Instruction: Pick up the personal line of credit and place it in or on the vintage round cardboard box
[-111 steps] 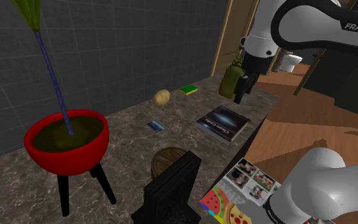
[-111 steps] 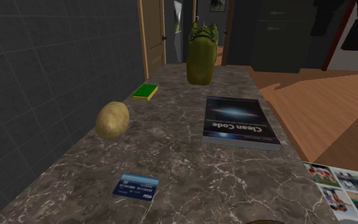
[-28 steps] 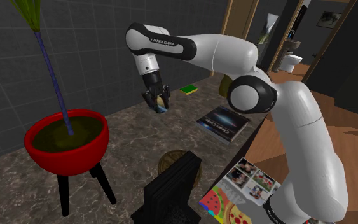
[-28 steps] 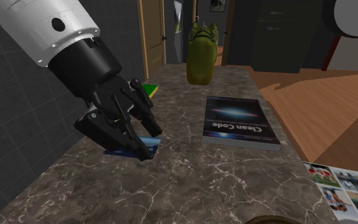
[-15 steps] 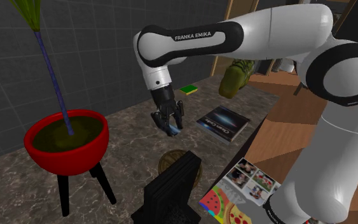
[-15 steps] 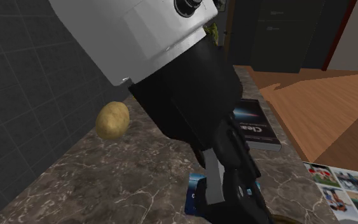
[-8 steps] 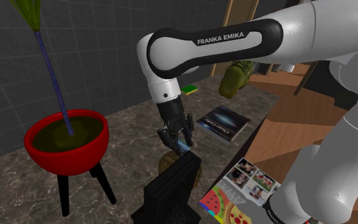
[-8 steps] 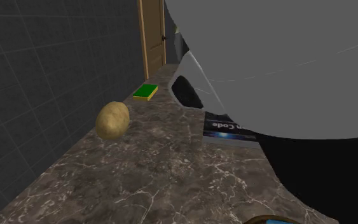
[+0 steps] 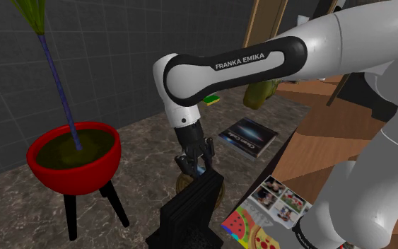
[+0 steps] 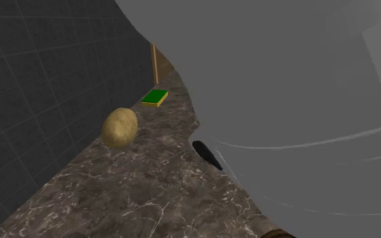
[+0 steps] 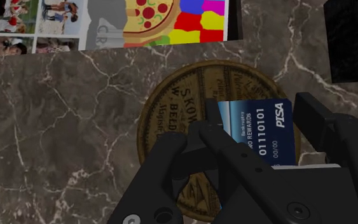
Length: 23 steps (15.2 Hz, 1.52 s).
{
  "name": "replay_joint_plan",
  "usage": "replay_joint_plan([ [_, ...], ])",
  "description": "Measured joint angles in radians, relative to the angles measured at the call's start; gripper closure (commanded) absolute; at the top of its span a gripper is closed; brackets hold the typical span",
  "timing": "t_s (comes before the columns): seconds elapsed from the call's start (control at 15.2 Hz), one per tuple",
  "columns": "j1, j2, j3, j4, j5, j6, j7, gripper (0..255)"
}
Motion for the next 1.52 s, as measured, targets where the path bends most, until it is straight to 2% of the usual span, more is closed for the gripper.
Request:
replay_joint_plan([
  [0.59, 0.003, 0.050, 0.002, -0.064, -0.009, 0.112, -0.012, 255],
  [0.99, 0.004, 0.050, 0.003, -0.075, -0.008, 0.124, -0.013, 255],
  [1.06, 0.004, 0.050, 0.003, -0.075, -0.008, 0.124, -0.013, 0],
  [1.52, 0.003, 0.056, 0.002, -0.055, -0.011, 0.109, -0.012, 0],
])
